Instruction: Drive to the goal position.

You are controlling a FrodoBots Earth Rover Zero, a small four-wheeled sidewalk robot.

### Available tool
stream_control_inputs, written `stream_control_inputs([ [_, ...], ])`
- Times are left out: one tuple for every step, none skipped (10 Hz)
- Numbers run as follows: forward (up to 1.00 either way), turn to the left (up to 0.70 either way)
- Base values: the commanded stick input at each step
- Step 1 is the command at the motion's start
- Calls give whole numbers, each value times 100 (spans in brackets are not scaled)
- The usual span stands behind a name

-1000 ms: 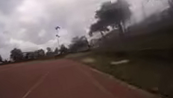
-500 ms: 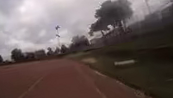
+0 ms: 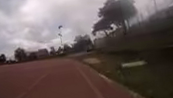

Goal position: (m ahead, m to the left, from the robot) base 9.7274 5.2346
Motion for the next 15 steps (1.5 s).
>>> stream_control_inputs([
  [85, 1],
  [85, 1],
  [85, 1],
  [85, 1],
  [85, 1],
  [85, 1],
  [85, 1],
  [85, 1],
  [85, 5],
  [85, 17],
  [85, 29],
  [85, 35],
  [85, 35],
  [85, 35],
  [85, 35],
])
